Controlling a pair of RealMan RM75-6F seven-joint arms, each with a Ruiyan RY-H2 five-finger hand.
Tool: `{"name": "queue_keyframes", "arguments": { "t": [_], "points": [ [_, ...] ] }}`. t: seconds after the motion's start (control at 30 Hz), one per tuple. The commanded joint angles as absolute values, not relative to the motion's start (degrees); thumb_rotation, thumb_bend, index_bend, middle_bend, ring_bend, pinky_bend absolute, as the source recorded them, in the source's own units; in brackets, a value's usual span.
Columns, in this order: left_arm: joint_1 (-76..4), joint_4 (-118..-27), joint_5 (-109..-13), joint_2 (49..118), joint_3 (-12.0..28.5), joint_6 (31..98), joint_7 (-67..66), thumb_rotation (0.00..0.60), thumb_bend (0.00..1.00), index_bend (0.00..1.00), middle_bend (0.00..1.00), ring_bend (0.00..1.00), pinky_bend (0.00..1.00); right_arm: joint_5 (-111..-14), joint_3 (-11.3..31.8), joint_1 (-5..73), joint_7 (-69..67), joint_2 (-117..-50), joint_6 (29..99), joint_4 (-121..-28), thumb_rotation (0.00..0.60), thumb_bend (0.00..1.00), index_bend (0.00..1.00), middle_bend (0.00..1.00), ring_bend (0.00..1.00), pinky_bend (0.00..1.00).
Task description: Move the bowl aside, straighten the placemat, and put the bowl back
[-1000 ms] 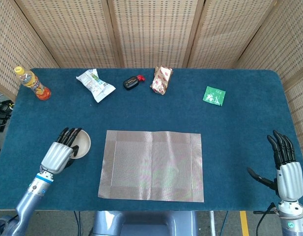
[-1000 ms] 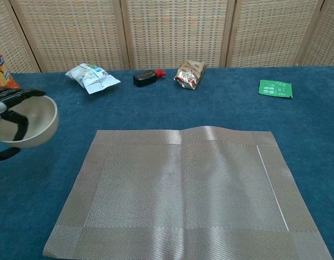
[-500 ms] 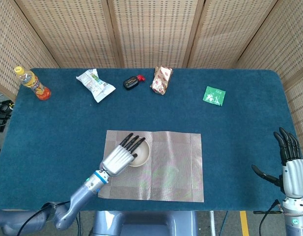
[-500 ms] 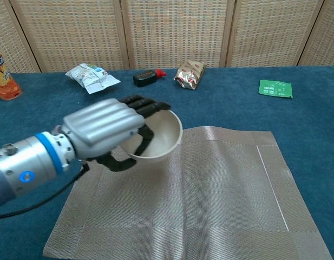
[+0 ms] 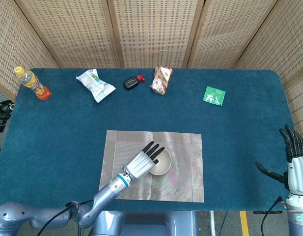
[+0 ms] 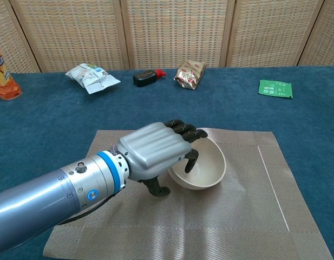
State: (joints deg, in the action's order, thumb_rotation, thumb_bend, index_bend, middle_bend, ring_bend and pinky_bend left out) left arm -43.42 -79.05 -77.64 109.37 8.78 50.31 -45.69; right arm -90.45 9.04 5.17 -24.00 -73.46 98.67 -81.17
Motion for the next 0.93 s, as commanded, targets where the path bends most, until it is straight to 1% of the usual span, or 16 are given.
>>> {"name": "queue_keyframes", "arguments": {
  "t": [0.03, 0.13, 0.23, 0.33, 0.5, 0.6, 0.7, 0.77, 0.93],
  "points": [
    [-43.1, -80.8, -77.2, 108.1, 8.6, 52.0, -46.6, 0.6, 0.15, 0.18, 0.0, 0.0, 0.0, -90.8, 8.9, 5.1, -23.6, -73.6, 98.9, -81.2, 0.6, 0.16, 0.03, 0.0, 0.0, 0.0],
    [-42.1, -83.8, -78.1, 105.6, 8.1, 54.7, -46.5, 0.6, 0.14, 0.15, 0.0, 0.0, 0.0, -91.3, 8.7, 5.1, -23.2, -73.7, 99.2, -81.3, 0.6, 0.16, 0.03, 0.0, 0.0, 0.0],
    [-39.8, -87.9, -79.5, 101.9, 7.4, 59.0, -45.6, 0.6, 0.14, 0.15, 0.0, 0.0, 0.0, -91.7, 8.6, 5.0, -22.6, -73.8, 99.5, -81.4, 0.6, 0.16, 0.03, 0.0, 0.0, 0.0],
    [-36.7, -91.6, -80.8, 97.1, 6.5, 64.2, -43.6, 0.6, 0.14, 0.14, 0.0, 0.0, 0.0, -91.7, 8.6, 5.0, -21.9, -73.7, 99.6, -81.5, 0.6, 0.16, 0.03, 0.0, 0.0, 0.0],
    [-30.0, -97.3, -81.9, 87.4, 4.9, 73.2, -38.8, 0.6, 0.14, 0.08, 0.0, 0.0, 0.0, -90.3, 8.2, 4.8, -19.2, -72.8, 97.6, -82.7, 0.6, 0.16, 0.03, 0.0, 0.0, 0.0],
    [-25.2, -98.5, -82.1, 82.2, 3.2, 78.6, -34.2, 0.6, 0.14, 0.05, 0.0, 0.0, 0.0, -89.3, 7.7, 4.9, -16.7, -72.0, 95.5, -83.9, 0.6, 0.16, 0.02, 0.0, 0.0, 0.0],
    [-21.4, -98.4, -81.9, 78.5, 1.7, 82.1, -28.9, 0.6, 0.14, 0.04, 0.0, 0.0, 0.0, -88.8, 7.0, 5.2, -14.6, -71.2, 93.3, -85.0, 0.6, 0.16, 0.01, 0.0, 0.0, 0.0],
    [-18.8, -97.1, -82.2, 76.6, 0.8, 84.7, -25.7, 0.6, 0.14, 0.04, 0.0, 0.0, 0.0, -88.3, 6.2, 5.5, -12.5, -70.3, 91.1, -85.8, 0.6, 0.16, 0.01, 0.0, 0.0, 0.0],
    [-14.3, -92.7, -83.5, 75.0, -1.0, 89.7, -22.0, 0.6, 0.14, 0.04, 0.0, 0.0, 0.0, -87.4, 4.4, 6.5, -8.0, -67.9, 85.7, -87.3, 0.6, 0.16, 0.01, 0.0, 0.0, 0.0]
  ]
}}
